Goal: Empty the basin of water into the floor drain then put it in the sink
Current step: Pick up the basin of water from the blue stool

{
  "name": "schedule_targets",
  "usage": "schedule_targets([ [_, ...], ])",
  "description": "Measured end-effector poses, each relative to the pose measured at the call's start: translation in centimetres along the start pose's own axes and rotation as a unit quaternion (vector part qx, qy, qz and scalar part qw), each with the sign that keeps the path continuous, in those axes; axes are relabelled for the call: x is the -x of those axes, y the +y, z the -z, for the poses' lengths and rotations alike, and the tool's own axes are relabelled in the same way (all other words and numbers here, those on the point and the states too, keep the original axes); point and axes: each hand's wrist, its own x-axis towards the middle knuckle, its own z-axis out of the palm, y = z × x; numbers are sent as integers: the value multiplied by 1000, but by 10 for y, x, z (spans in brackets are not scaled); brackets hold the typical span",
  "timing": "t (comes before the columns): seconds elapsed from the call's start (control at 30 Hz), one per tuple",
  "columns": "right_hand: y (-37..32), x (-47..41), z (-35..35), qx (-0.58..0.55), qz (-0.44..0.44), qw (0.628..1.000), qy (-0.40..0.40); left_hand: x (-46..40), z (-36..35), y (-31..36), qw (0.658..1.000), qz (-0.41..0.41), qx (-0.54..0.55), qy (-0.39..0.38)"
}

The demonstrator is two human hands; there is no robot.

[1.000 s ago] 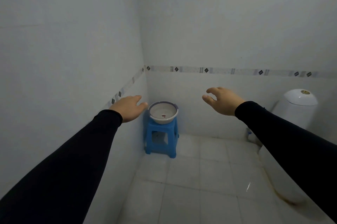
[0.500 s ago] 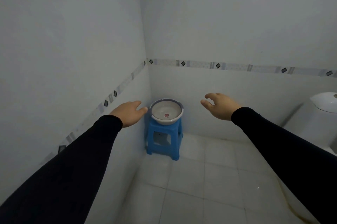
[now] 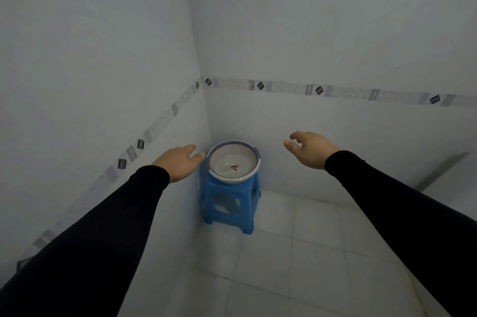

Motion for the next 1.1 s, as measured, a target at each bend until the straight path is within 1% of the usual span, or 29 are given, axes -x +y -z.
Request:
schedule_targets([
  [0.17, 5, -44, -12, 2, -9, 1000, -12, -59, -10, -5, 1000, -13, 15, -15],
  [0.4, -6, -128, -32, 3, -53, 998, -31, -161, -20, -34, 997, -15, 60, -49],
  [0.6, -18, -193, -52, -14, -83, 995, -51, -233, -19, -61, 992, 19, 107, -68],
  [0.8, -22, -254, -76, -28, -99, 992, -76, -289, -26, -80, 988, 53, 110, -91],
  [0.97, -14, -306, -91, -30, -95, 990, -103, -331, -34, -81, 985, 73, 109, -110],
  [1.1, 1, -356, -99, -32, -79, 990, -108, -366, -45, -75, 984, 93, 113, -104],
])
